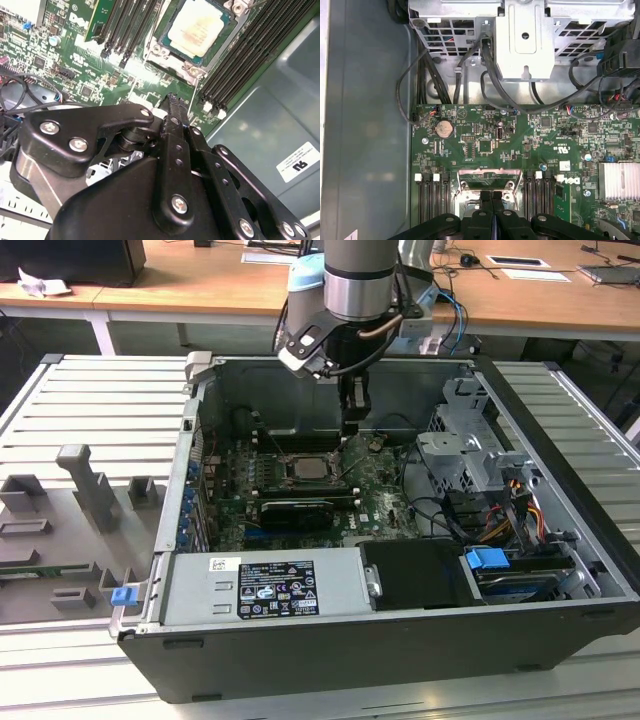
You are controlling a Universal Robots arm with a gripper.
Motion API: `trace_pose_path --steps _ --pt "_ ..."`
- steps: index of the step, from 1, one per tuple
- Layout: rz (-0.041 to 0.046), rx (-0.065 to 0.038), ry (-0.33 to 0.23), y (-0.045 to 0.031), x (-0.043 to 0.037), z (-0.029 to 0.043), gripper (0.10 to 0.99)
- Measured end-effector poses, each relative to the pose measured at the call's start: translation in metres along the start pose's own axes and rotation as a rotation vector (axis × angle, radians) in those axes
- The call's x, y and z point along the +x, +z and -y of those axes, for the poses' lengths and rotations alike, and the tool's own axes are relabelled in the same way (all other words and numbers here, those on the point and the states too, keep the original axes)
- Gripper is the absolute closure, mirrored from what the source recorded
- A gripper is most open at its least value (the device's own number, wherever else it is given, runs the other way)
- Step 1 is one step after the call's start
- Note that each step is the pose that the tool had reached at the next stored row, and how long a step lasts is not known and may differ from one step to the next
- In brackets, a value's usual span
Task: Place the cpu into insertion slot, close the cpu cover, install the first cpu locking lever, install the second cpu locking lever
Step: 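Close the cpu cover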
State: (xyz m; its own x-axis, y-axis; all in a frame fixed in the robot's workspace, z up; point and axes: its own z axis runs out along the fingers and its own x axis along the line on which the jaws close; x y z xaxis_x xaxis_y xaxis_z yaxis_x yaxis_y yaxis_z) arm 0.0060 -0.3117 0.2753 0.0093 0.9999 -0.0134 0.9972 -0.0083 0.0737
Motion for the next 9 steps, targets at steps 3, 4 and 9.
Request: trace_pose_path --steps 3,4,9 --pt "0.0001 0.000 0.000 0.0002 0.0001 -0.0035 0.980" --pt "0.0002 0.001 0.000 0.0004 0.0001 -0.0063 0.980" --pt "0.0000 0.003 0.000 0.0019 0.0002 -0.0150 0.980"
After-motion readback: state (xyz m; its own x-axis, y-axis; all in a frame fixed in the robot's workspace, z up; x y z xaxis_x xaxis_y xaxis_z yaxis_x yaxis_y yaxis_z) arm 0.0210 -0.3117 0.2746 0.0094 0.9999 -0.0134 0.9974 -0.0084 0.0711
